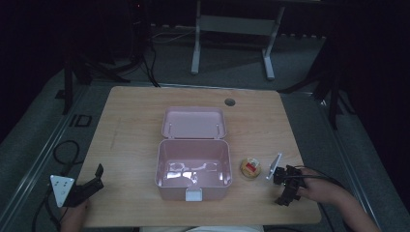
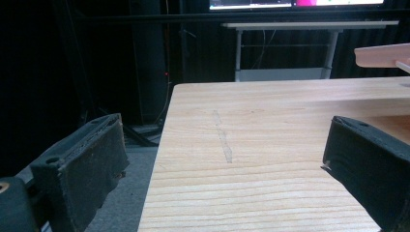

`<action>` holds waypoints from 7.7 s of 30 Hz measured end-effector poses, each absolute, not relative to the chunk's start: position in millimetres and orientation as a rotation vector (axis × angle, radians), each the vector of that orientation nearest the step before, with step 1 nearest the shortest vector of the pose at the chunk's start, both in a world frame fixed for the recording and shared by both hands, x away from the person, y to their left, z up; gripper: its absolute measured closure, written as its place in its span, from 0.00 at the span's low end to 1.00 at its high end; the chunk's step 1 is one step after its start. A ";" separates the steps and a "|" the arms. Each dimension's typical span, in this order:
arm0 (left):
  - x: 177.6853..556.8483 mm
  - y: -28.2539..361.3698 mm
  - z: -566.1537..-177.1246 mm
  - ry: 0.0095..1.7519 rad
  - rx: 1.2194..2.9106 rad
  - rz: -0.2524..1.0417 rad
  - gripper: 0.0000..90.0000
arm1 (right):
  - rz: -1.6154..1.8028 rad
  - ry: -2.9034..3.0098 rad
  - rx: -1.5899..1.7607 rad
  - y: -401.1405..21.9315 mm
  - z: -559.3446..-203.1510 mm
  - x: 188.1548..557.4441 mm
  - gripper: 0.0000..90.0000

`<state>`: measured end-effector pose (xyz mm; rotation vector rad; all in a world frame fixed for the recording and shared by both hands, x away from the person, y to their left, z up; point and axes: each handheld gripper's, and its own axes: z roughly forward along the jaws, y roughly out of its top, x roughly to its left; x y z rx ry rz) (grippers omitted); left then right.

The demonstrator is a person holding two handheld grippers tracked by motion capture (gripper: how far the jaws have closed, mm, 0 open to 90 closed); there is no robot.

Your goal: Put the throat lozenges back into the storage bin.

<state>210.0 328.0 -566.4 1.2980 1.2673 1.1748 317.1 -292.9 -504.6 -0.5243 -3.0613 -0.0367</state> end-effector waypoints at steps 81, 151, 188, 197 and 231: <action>210.2 329.2 -566.3 1.255 1.303 1.150 0.03 | 0.062 -3.021 -0.350 -203.5 -497.3 404.1 0.22; 210.1 330.6 -566.3 1.257 1.296 1.137 0.03 | 0.035 -3.026 0.073 -62.7 -377.7 355.8 0.22; 210.5 330.9 -566.2 1.253 1.306 1.130 0.03 | 0.113 -2.982 0.173 -55.7 -481.2 359.3 0.22; 210.4 331.0 -566.2 1.248 1.309 1.125 0.03 | 0.160 -2.982 0.146 -54.4 -488.9 359.4 0.21; 210.3 330.7 -566.2 1.247 1.310 1.125 0.03 | -0.325 -3.109 -0.038 -134.1 -381.6 367.4 0.14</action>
